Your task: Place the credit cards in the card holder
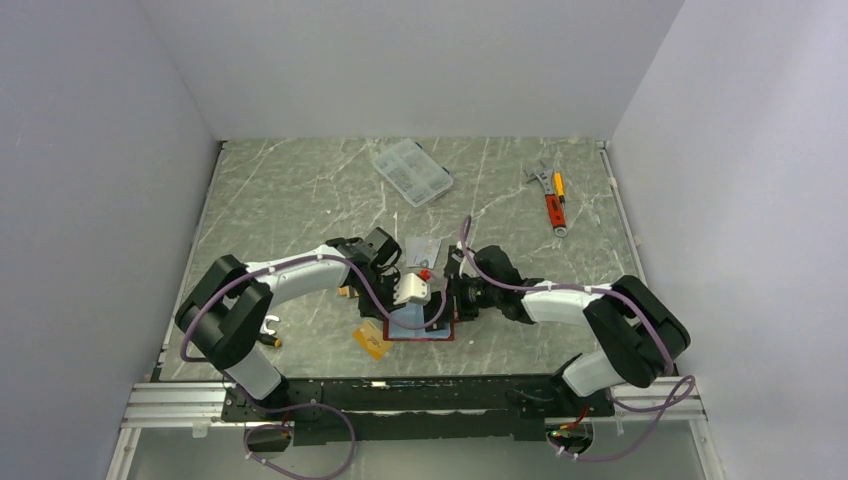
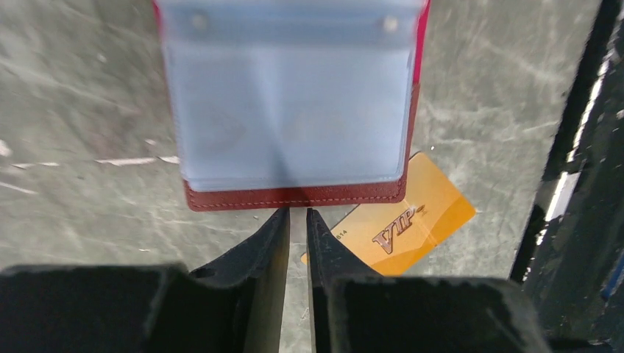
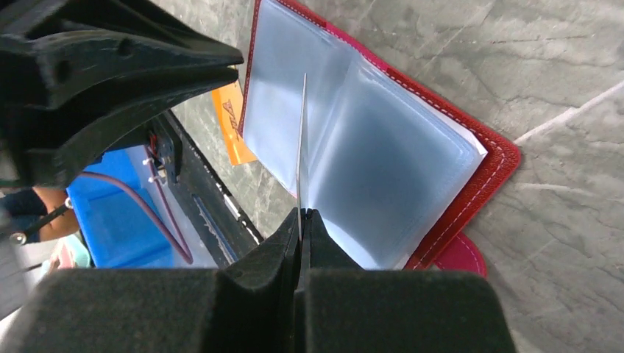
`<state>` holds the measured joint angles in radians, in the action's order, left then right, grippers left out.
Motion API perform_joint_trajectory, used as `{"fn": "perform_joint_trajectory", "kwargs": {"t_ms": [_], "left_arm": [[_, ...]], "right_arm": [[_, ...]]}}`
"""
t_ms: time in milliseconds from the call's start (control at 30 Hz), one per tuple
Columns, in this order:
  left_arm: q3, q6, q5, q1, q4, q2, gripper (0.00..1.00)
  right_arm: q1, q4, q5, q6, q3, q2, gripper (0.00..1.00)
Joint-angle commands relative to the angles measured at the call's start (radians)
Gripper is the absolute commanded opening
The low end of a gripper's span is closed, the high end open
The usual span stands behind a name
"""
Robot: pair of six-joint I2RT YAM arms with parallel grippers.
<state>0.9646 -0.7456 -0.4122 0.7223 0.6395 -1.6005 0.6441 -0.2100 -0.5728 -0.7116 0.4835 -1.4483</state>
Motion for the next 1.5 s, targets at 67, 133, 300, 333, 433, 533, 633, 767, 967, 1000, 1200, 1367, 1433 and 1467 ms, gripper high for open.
{"fn": "perform_joint_trajectory", "kwargs": {"t_ms": [67,133,300,333,433,533,633,767,967,1000,1200,1367,1433,1467], "left_arm": [[-0.027,-0.029,0.082,0.0,-0.084,-0.028,0.19],[-0.023,-0.022,0.097,0.001,-0.092,-0.038,0.19],[-0.017,-0.02,0.099,0.001,-0.099,-0.05,0.19],[-0.017,-0.019,0.098,0.002,-0.098,-0.051,0.19],[-0.015,-0.018,0.1,0.005,-0.101,-0.057,0.19],[-0.015,-0.018,0.106,0.012,-0.106,-0.061,0.18],[-0.013,-0.02,0.113,0.016,-0.106,-0.061,0.18],[-0.016,-0.019,0.114,0.017,-0.1,-0.054,0.18],[-0.018,-0.019,0.117,0.024,-0.099,-0.049,0.17],[-0.018,-0.02,0.117,0.025,-0.102,-0.049,0.17],[-0.014,-0.024,0.114,0.033,-0.106,-0.058,0.17],[-0.018,-0.033,0.127,0.049,-0.11,-0.064,0.17],[-0.02,-0.034,0.128,0.052,-0.111,-0.064,0.17],[-0.021,-0.034,0.127,0.054,-0.109,-0.063,0.17]], "right_arm": [[0.002,-0.055,-0.093,0.007,0.032,-0.033,0.0],[0.002,-0.041,-0.122,0.02,0.042,-0.062,0.0],[0.0,0.019,-0.149,0.056,0.083,-0.117,0.0],[0.0,0.038,-0.148,0.065,0.092,-0.124,0.0],[-0.002,0.077,-0.147,0.078,0.108,-0.131,0.0],[-0.004,0.113,-0.15,0.078,0.114,-0.136,0.0],[-0.008,0.146,-0.151,0.08,0.116,-0.128,0.0],[-0.016,0.18,-0.158,0.083,0.103,-0.105,0.0],[-0.019,0.177,-0.191,0.086,0.119,-0.145,0.0],[-0.018,0.179,-0.196,0.089,0.127,-0.153,0.0],[-0.018,0.196,-0.222,0.11,0.168,-0.187,0.0],[-0.022,0.199,-0.239,0.116,0.188,-0.217,0.0],[-0.028,0.205,-0.242,0.118,0.195,-0.23,0.0],[-0.03,0.205,-0.242,0.118,0.196,-0.233,0.0]]}}
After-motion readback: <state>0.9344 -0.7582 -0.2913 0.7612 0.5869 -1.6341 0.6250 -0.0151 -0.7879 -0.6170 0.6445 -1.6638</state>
